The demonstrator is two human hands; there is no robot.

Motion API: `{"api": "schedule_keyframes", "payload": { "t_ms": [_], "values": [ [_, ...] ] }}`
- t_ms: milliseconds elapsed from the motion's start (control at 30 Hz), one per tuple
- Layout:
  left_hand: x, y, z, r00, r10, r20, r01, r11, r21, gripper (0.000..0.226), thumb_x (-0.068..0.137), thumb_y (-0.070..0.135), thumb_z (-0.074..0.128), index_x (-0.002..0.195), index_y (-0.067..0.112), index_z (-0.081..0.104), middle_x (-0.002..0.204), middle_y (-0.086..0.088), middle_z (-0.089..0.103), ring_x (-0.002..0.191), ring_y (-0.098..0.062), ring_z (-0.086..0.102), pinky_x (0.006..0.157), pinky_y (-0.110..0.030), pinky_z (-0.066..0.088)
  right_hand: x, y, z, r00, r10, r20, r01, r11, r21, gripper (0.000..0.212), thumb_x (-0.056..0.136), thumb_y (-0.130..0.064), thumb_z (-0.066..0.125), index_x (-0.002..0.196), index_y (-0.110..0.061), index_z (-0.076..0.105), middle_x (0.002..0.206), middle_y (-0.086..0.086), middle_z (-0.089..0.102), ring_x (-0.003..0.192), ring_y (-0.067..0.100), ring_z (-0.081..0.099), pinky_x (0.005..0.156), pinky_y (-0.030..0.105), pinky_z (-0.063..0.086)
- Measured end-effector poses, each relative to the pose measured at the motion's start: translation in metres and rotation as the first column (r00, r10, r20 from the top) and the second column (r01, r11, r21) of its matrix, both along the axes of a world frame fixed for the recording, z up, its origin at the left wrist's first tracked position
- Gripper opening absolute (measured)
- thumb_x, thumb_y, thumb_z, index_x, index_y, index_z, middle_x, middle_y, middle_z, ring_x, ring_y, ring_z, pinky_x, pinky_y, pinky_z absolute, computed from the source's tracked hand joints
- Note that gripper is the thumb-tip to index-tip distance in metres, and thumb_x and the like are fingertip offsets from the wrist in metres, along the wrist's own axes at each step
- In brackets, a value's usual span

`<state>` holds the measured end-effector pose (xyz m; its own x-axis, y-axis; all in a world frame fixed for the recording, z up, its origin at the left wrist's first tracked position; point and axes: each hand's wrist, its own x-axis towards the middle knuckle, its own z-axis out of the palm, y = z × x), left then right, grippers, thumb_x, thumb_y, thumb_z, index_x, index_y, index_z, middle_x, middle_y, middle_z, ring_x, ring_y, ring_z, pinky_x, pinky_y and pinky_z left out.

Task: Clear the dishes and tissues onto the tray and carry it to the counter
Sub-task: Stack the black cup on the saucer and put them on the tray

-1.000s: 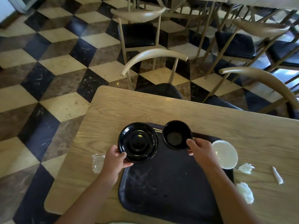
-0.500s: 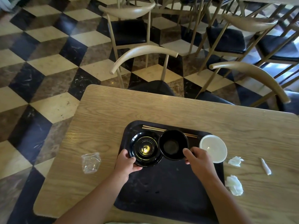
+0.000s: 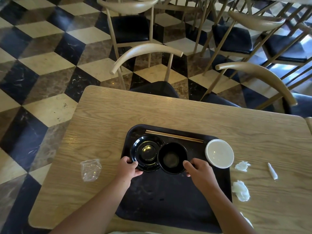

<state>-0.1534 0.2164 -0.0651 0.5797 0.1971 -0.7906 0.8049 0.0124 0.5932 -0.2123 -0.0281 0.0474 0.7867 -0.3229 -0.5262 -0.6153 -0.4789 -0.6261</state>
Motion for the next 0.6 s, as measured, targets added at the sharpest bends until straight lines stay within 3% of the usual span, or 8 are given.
{"api": "schedule_keyframes", "payload": {
  "t_ms": [133,267,333,500,600],
  "values": [
    [0.008,0.001,-0.001,1.0,-0.024,0.018,0.024,1.0,0.003,0.005,0.094,-0.001,0.058,0.096,0.0,0.054,0.107,-0.024,0.062,0.082,-0.034,0.069,0.053,-0.033,0.061,0.005,0.005,-0.008,0.999,0.005,-0.038,-0.004,1.0,0.012,0.035,0.092,-0.038,0.062,0.071,-0.01,0.065,0.068,0.008,0.072,0.056,0.015,0.059,0.053,0.031,0.044],
    [0.014,0.003,-0.001,0.998,-0.055,0.02,0.056,0.998,-0.022,0.022,0.094,-0.001,0.058,0.115,-0.005,0.054,0.114,-0.027,0.063,0.091,-0.038,0.071,0.056,-0.037,0.063,0.017,0.014,-0.017,0.997,0.031,-0.076,-0.029,0.999,0.029,0.033,0.094,-0.037,0.06,0.077,-0.009,0.066,0.074,0.009,0.073,0.061,0.021,0.063,0.054,0.028,0.045],
    [0.015,0.003,0.0,0.997,-0.075,0.027,0.075,0.997,-0.02,0.014,0.094,-0.001,0.058,0.107,-0.004,0.056,0.111,-0.026,0.065,0.089,-0.037,0.072,0.057,-0.037,0.063,0.023,0.017,-0.023,0.996,0.046,-0.083,-0.043,0.998,0.039,0.033,0.094,-0.038,0.06,0.078,-0.01,0.066,0.076,0.009,0.073,0.066,0.026,0.067,0.056,0.031,0.048],
    [0.014,0.004,0.0,0.996,-0.085,0.04,0.087,0.995,-0.043,0.004,0.094,-0.001,0.058,0.092,0.002,0.056,0.109,-0.027,0.065,0.086,-0.037,0.072,0.059,-0.039,0.063,0.034,0.023,-0.037,0.99,0.072,-0.12,-0.069,0.997,0.031,0.035,0.094,-0.04,0.058,0.078,-0.01,0.065,0.079,0.01,0.073,0.057,0.016,0.056,0.053,0.028,0.043],
    [0.013,0.004,0.001,0.996,-0.079,0.045,0.081,0.996,-0.044,0.003,0.095,0.001,0.059,0.097,0.002,0.057,0.108,-0.025,0.065,0.088,-0.038,0.072,0.06,-0.039,0.063,0.038,0.024,-0.044,0.988,0.086,-0.129,-0.081,0.996,0.045,0.036,0.094,-0.042,0.058,0.079,-0.011,0.064,0.079,0.008,0.073,0.059,0.015,0.058,0.055,0.029,0.043]
  ]
}}
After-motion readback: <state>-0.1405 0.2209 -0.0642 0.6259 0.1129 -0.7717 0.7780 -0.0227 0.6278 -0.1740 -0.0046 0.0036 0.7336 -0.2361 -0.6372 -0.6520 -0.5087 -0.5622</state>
